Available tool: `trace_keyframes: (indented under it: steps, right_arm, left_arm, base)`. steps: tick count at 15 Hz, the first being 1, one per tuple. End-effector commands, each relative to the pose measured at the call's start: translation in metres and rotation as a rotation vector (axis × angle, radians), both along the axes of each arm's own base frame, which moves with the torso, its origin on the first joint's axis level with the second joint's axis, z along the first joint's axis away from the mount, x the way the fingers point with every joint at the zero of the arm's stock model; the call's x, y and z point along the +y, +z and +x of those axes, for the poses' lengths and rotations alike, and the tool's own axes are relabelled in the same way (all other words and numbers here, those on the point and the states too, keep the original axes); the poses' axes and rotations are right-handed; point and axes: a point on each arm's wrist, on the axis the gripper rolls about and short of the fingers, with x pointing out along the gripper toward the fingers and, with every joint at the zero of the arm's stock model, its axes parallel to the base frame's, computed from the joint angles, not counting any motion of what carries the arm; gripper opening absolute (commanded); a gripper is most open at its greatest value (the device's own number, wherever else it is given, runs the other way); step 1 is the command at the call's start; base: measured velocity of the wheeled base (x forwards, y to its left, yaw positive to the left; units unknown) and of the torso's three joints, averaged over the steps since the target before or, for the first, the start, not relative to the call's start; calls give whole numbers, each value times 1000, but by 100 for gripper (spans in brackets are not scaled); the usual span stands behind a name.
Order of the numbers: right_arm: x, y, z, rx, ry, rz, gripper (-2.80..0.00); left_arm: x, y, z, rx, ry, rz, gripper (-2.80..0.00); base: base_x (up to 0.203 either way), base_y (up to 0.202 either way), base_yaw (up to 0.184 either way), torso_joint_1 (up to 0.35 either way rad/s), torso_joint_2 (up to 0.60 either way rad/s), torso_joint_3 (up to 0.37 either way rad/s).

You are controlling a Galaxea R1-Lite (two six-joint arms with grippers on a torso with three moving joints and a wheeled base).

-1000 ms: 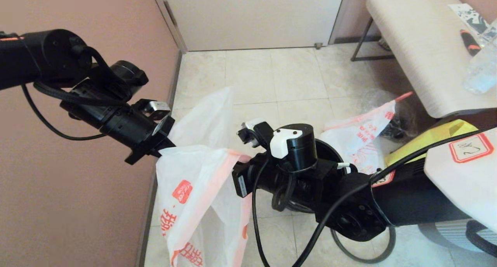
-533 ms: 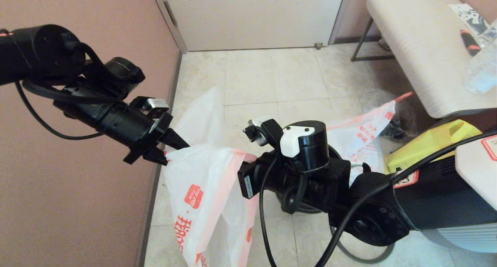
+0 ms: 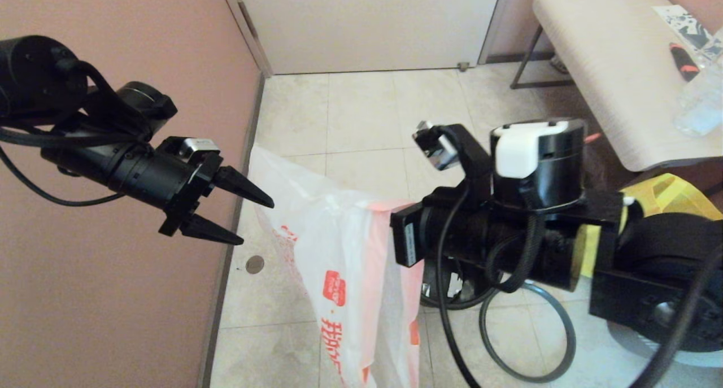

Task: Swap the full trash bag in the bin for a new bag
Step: Put the new garbage bag on the trash can

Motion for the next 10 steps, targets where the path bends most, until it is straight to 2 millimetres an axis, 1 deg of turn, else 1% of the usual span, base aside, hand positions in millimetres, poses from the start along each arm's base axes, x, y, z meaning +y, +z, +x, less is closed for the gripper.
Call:
trace_keyframes:
  steps: [1,3,5,6,8,9,10]
  right_arm:
    - [-42,46,-22,-67,-16,80,-280]
    - [-67,62,-31,-68,-26,86,-280]
    - [-91,76,-33,-88,-70,103,-280]
    - [-103,85,-34,-102,-93,113,-280]
    - [-122,103,-44,-122,-103,131,-280]
    - [-128,108,-50,-92,-97,132,-280]
    - [-137,117,-56,-45,-92,167,-280]
  left_arm:
    - [2,-11,-2,56,4,-2,0]
    - [3,-18,-2,78,7,-2,0]
    - [11,-24,-4,107,35,-4,0]
    - [14,-23,-7,107,45,-4,0]
    - [18,-20,-14,99,56,-3,0]
    - [19,-17,-19,92,60,-2,0]
    - [22,-19,-24,103,64,-1,0]
  base:
    - [0,0,0,0,0,0]
    - [0,0,0,0,0,0]
    - [0,0,0,0,0,0]
    - [0,0,0,0,0,0]
    - [0,0,0,0,0,0]
    - [0,0,0,0,0,0]
    - [0,0,0,0,0,0]
